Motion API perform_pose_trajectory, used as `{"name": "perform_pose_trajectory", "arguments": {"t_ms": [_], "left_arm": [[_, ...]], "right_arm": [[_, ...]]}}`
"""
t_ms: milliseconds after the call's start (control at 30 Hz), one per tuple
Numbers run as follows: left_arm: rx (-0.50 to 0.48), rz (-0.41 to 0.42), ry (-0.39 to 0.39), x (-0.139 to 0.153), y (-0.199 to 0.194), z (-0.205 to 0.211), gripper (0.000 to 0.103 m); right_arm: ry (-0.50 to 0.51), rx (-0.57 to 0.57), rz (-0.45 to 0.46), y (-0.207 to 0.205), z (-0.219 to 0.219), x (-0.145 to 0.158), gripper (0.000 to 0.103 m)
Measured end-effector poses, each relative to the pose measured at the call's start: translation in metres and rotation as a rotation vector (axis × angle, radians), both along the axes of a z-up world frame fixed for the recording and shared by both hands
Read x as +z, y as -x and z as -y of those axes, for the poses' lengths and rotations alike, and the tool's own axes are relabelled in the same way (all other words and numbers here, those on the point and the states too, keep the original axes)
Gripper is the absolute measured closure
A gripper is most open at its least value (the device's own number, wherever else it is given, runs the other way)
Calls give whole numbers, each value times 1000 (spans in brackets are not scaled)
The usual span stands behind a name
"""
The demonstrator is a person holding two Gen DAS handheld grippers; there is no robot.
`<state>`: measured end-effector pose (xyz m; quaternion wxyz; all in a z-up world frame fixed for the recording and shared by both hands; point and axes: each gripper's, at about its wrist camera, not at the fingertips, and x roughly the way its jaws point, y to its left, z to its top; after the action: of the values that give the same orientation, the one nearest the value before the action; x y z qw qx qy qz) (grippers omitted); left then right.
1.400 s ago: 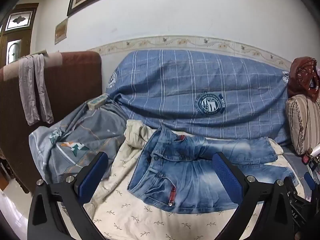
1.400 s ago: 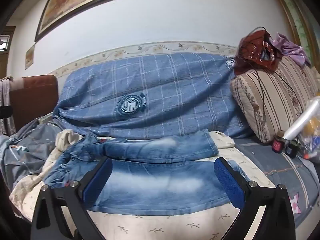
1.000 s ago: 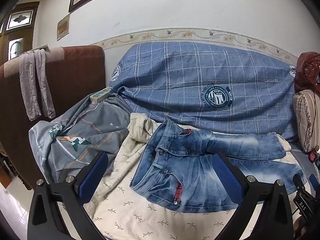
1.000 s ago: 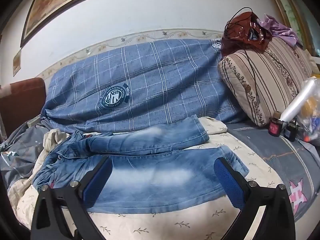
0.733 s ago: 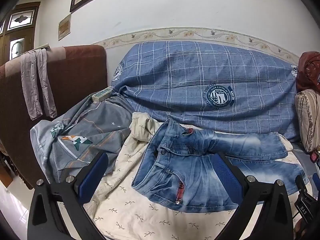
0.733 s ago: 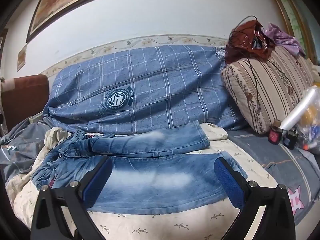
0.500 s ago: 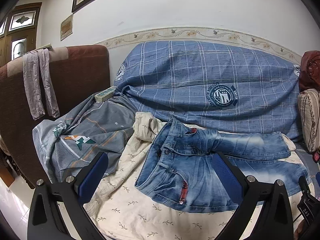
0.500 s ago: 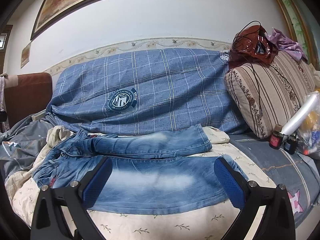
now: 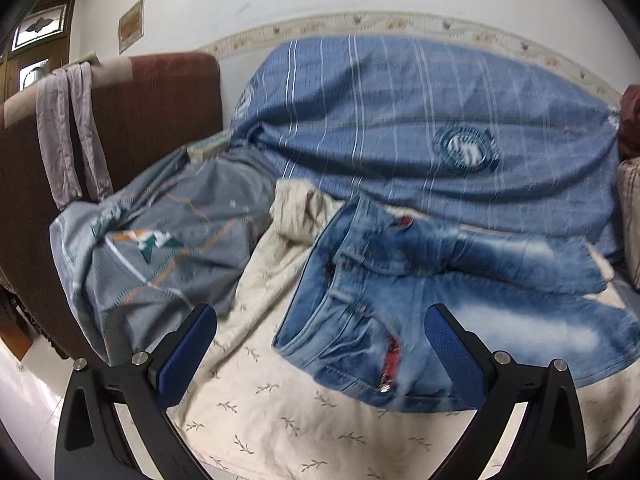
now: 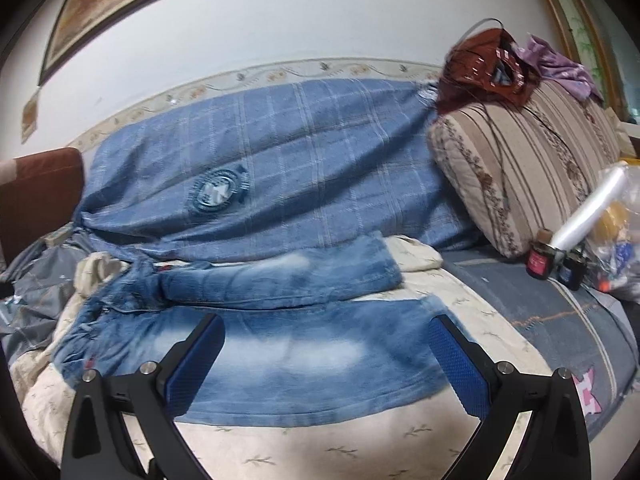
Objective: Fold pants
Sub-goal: 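Move both tools toward the light-blue jeans on the bed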
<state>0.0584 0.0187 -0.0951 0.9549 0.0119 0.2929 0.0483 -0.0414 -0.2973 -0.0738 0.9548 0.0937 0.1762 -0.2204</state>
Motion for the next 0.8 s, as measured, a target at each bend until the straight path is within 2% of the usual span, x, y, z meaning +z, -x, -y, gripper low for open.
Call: {"name": "perform_pose_trajectory", "arguments": {"t_ms": [200,300,367,800], "left_arm": [[57,-19,-36,-37,-18,-13,0],[85,-56,-22,-53,-28,-21,0],[90,-80,14,-57,-33,-26,0],[55,-69,5,-58,-34,-23,0]], "right_arm": [[-70,-53,-28,1,25,-6,0],[-97,-61,-29,2,29,-8,0],[-84,-58,-40,0,26,-8,0],[29,44,-105,-22,-18,-15,0]]}}
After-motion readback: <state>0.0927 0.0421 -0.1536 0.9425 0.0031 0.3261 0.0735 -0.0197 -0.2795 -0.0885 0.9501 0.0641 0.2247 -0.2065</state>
